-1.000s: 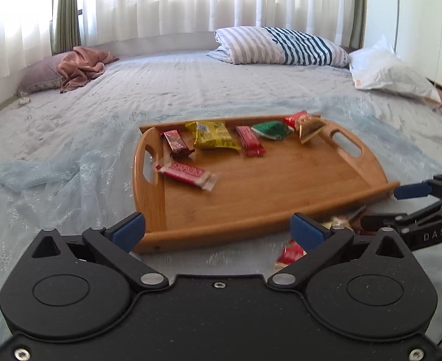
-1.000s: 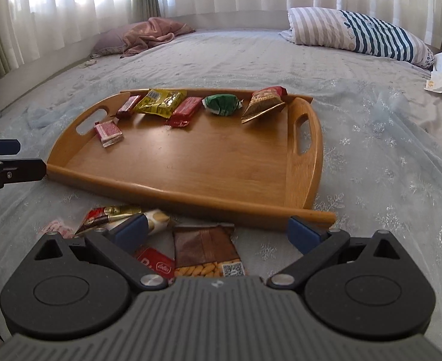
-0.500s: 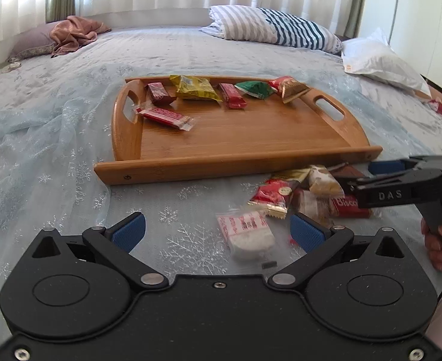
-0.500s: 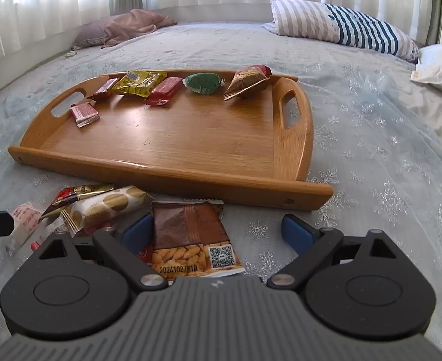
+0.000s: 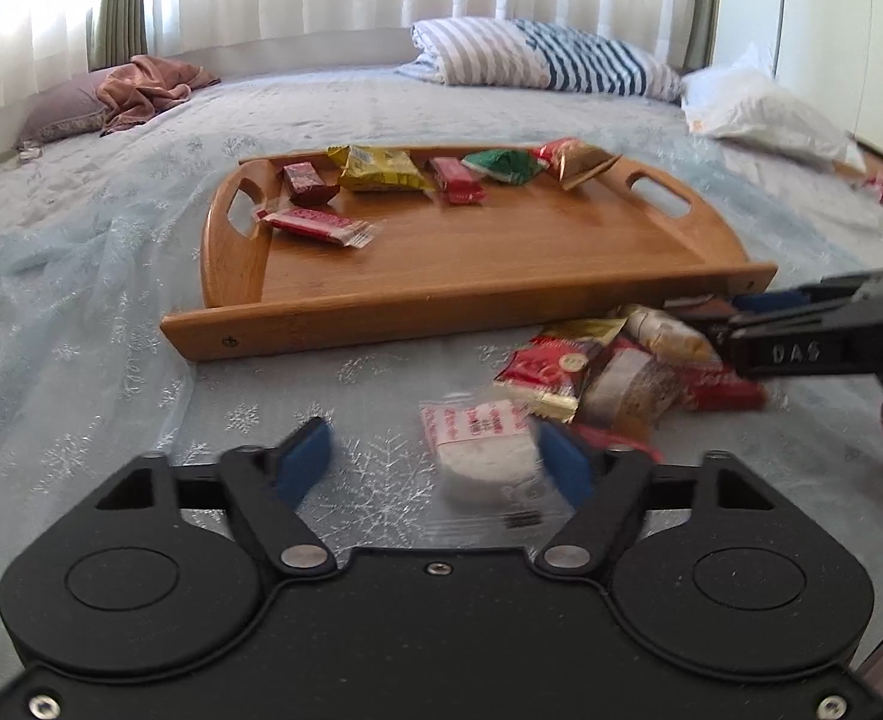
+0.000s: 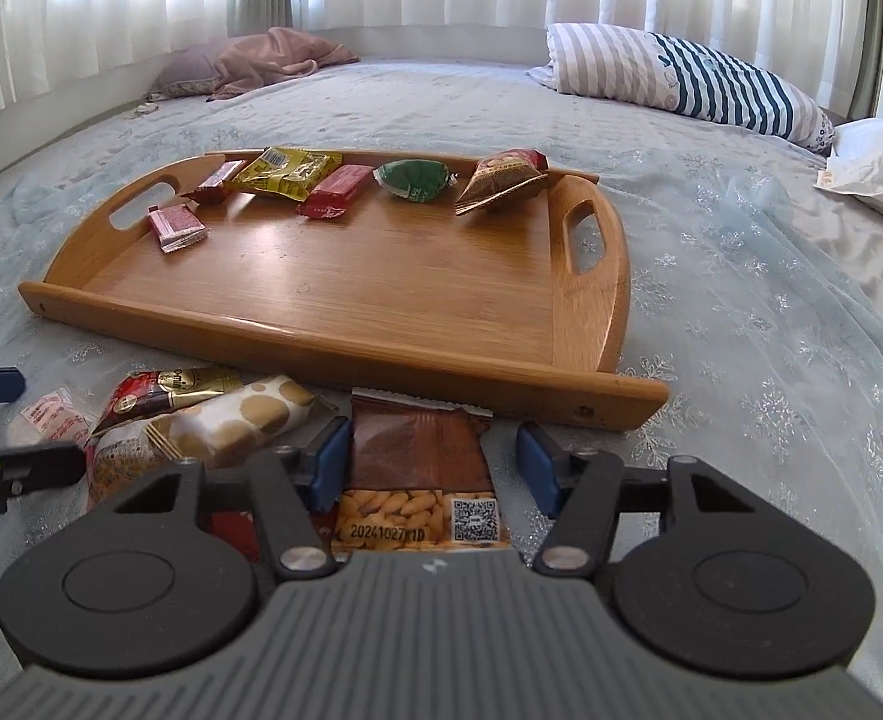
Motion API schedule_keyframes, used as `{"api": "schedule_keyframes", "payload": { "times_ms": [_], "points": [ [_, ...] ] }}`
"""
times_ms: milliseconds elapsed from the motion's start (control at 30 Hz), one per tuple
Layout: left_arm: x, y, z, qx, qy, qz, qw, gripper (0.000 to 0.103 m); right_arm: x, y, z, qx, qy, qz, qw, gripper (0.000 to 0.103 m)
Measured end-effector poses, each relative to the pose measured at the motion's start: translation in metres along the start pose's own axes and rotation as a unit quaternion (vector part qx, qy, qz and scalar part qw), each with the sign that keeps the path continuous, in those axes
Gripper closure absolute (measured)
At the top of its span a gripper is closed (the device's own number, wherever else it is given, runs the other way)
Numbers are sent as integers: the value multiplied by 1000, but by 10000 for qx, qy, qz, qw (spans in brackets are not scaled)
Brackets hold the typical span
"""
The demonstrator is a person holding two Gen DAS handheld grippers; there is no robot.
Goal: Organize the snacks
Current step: 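Close the left tool on the clear white packet while the right tool grips the brown almond packet, then lift and carry both held packets over the tray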
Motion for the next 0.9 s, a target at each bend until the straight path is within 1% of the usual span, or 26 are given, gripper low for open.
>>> {"api": "schedule_keyframes", "payload": {
  "times_ms": [33,67,100,133,167,233,367,567,667,800,900],
  "points": [
    [0,-2,-1,-46,16,-2,10000,53,-1,-1,1,-38,7,7,10000,43],
    [1,-3,-1,-75,28,-52,10000,57,-1,-3,2,-79,14,11,10000,46],
    [2,-6,-2,-88,48,-111,9999,63,-2,-4,2,-107,19,8,9999,48],
    [3,-7,-2,-105,67,-134,9998,65,-3,-5,3,-121,23,0,9999,50],
    [3,-9,-1,-138,80,-110,9998,65,-4,-6,3,-122,24,-7,9999,52],
    [2,-10,0,-193,113,-84,9997,67,-5,-7,4,-114,29,-3,9999,52],
    [1,-11,0,-161,154,-96,9997,69,-5,-6,3,-108,11,-42,9999,55],
    [-4,-13,1,-221,135,-105,9996,69,-8,-7,2,-31,-1,-98,9999,56],
    [-5,-14,0,-279,114,-61,9995,69,-14,-9,2,-11,12,-198,9998,56],
    [-12,-12,-7,-318,218,-3,9993,69,-27,-18,-3,-156,98,-324,9993,56],
    [-17,-12,-14,-377,302,32,9988,69,-38,-24,-12,-235,245,-411,9986,56]
  ]
}}
Point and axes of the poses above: each gripper's, at about its wrist camera, not at the fingertips, and x roughly the way its jaws point, y to its right, z to its underside, the point moved 8 cm from there along x, roughly the way its jaws point, and after that the axes turned 12 degrees about -z, right-handed, at the moved point
